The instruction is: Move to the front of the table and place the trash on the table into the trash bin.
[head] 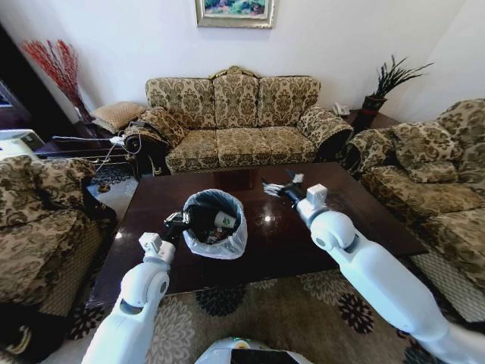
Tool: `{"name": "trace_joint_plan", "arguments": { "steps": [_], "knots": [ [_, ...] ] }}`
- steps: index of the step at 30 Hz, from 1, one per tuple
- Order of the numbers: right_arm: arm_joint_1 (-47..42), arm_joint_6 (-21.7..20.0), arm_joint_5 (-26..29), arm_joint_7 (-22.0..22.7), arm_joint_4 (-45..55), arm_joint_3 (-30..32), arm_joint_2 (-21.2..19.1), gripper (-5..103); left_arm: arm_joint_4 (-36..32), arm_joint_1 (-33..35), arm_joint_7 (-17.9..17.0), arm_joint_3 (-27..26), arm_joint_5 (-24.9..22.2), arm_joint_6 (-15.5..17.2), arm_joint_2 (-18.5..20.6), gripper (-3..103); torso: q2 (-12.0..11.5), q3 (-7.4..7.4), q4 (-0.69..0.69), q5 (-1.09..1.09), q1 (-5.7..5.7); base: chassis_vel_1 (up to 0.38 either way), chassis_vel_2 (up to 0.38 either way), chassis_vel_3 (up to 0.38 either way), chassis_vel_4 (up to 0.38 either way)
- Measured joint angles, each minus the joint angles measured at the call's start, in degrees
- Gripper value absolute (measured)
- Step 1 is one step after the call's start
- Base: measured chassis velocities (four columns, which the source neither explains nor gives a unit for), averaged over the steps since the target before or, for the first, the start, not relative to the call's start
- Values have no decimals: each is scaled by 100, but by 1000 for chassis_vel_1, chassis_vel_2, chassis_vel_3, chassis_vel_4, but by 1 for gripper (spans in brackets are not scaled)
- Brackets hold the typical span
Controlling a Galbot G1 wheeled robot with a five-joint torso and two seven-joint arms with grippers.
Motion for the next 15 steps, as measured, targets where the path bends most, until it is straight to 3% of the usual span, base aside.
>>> {"name": "trace_joint_plan", "arguments": {
  "steps": [9, 15],
  "knots": [
    [-740, 125, -277, -140, -156, 508, 152, 100, -51, 27, 82, 0, 71, -76, -40, 3, 0, -1, -1, -3, -1, -18, -25, 23, 17],
    [-889, 126, -253, -150, -332, 656, 243, 100, -51, 76, 117, 9, 82, -82, -97, 3, 0, -1, -2, -4, -1, -179, -153, 167, 163]
  ]
}}
